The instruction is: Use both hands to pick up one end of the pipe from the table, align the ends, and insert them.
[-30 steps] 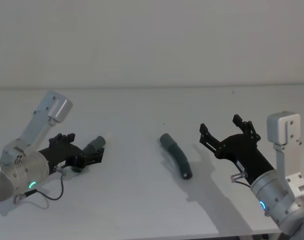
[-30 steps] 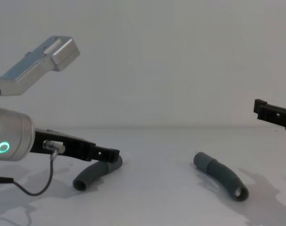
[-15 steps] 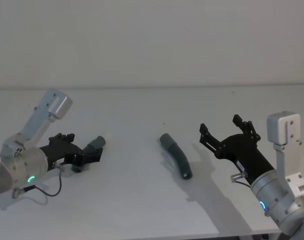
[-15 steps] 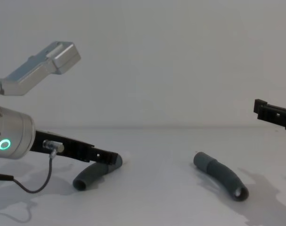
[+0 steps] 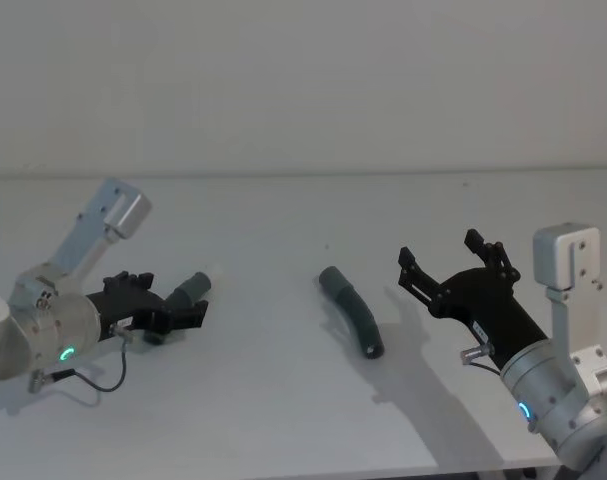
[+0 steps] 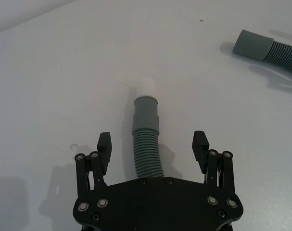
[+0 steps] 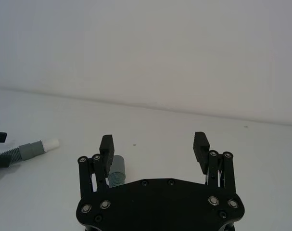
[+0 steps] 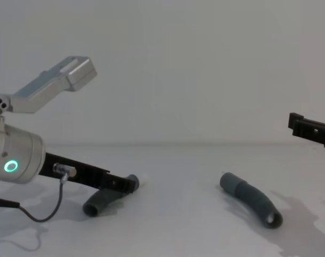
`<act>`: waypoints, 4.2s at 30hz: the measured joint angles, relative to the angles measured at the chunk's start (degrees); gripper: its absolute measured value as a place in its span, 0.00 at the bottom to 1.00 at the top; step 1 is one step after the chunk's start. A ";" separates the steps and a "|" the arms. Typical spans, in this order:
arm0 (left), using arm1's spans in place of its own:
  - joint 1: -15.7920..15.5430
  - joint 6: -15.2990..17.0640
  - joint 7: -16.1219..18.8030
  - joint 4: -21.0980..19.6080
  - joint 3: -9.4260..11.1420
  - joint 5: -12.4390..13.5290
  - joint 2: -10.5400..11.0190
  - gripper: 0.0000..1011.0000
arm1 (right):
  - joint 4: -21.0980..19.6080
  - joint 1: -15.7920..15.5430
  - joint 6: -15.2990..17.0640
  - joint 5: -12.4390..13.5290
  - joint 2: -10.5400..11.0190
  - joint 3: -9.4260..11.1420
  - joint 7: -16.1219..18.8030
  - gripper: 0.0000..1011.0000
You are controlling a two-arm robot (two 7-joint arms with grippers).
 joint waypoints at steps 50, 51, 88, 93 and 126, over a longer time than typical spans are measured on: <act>-6.47 -4.62 -3.58 12.78 3.29 2.43 -4.17 0.33 | 0.00 0.00 0.00 0.00 0.00 0.00 0.00 0.99; -6.52 -4.77 -3.68 12.91 3.33 2.40 -4.19 0.33 | 0.00 0.00 0.00 0.00 0.00 0.00 0.00 0.99; -17.55 -21.32 -27.79 22.54 9.05 -0.49 -0.49 0.33 | 0.00 0.00 0.00 0.00 0.00 0.00 0.00 0.99; -19.30 -22.24 -32.28 23.43 10.14 -1.06 0.23 0.33 | 0.00 0.00 0.00 0.00 0.00 0.00 0.00 0.99; -28.21 -20.16 -54.88 23.50 18.04 -2.12 5.45 0.33 | 0.00 0.00 0.00 0.00 0.00 0.00 0.00 0.99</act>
